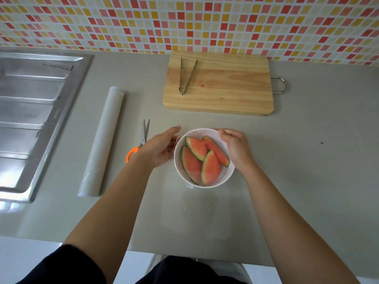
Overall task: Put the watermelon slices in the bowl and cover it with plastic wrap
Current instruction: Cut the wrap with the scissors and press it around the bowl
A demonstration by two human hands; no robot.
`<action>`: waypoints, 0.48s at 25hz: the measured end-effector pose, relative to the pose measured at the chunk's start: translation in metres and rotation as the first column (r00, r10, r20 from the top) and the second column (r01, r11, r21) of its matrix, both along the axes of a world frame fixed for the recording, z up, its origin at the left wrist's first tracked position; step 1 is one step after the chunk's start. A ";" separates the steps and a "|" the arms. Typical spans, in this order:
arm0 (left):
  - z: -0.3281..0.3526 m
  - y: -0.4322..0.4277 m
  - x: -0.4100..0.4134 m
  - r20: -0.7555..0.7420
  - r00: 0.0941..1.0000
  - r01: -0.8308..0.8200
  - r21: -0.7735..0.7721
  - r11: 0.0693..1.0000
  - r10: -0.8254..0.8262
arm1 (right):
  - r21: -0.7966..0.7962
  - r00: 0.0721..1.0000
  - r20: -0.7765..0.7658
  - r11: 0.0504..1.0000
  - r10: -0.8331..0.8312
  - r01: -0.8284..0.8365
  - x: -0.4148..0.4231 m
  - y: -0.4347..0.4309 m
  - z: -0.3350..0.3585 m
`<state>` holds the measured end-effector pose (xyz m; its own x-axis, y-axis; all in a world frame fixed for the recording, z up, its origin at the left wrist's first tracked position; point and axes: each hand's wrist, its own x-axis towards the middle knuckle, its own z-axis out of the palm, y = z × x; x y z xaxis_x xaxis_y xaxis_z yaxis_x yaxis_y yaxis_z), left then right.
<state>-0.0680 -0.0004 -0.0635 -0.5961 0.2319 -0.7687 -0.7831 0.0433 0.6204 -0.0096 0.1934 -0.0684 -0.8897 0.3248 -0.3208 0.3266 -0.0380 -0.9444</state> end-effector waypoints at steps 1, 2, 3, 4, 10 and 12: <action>0.001 0.000 -0.001 -0.035 0.995 0.096 -0.061 0.994 -0.098 | 0.002 1.000 0.001 1.000 -0.002 0.002 0.000 0.000 -0.001; 0.003 0.001 -0.002 -0.074 0.983 0.160 -0.104 0.982 -0.168 | 0.004 1.000 0.005 1.000 -0.005 0.005 0.000 0.000 -0.002; 0.005 0.003 -0.003 -0.117 0.975 0.176 -0.118 0.977 -0.190 | 0.008 1.000 0.012 1.000 -0.010 0.010 0.000 0.000 -0.003; 0.006 0.006 -0.004 -0.158 0.974 0.146 -0.105 0.984 -0.161 | 0.012 1.000 0.019 1.000 -0.017 0.017 0.000 0.000 -0.004; 0.000 0.021 0.000 -0.309 0.946 -0.140 -0.111 0.984 0.100 | -0.016 1.000 0.011 1.000 -0.020 0.020 -0.003 0.001 -0.005; -0.003 0.023 -0.001 -0.290 0.948 -0.172 -0.105 0.979 0.135 | -0.024 1.000 0.005 1.000 -0.019 0.019 -0.003 0.000 -0.005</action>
<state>-0.0685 0.0227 -0.0664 -0.8118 0.0317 -0.5830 -0.5823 0.0291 0.8124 -0.0124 0.1938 -0.0730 -0.8817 0.3340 -0.3332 0.3305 -0.0669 -0.9415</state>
